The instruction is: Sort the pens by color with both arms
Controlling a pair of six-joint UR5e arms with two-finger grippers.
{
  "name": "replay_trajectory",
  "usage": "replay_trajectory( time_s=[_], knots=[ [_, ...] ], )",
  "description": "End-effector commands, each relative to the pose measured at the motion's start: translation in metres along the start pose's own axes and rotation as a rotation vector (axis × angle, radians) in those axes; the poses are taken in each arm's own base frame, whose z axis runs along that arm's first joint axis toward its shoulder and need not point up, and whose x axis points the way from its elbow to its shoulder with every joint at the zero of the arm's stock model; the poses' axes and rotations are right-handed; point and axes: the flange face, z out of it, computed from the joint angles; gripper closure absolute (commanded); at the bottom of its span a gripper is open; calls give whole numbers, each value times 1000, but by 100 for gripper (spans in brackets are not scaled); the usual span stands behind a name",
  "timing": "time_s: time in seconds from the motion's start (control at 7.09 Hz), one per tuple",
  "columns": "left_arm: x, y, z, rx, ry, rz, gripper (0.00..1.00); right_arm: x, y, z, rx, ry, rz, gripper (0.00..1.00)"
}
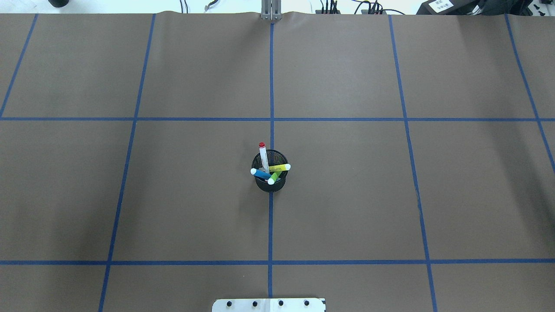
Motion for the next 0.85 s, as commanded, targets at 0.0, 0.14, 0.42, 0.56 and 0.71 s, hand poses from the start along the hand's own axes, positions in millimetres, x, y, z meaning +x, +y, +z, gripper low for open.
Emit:
replay_trajectory(
  time_s=[0.0,0.14,0.42,0.56,0.71],
  knots=[
    [2,-1,-2,5,0,5,0,-1,0,-1,2,1,0,0],
    [11,-4,-10,21,2,19,0,0,0,0,0,0,6,0],
    [24,-7,-23,47,0,50,0,-15,-13,-16,35,-2,-26,0],
    [34,-17,-31,67,0,72,0,-32,-21,-27,58,-5,-60,0],
    [54,-42,-47,123,3,135,0,-49,-38,-42,90,-7,-95,0]
  ],
)
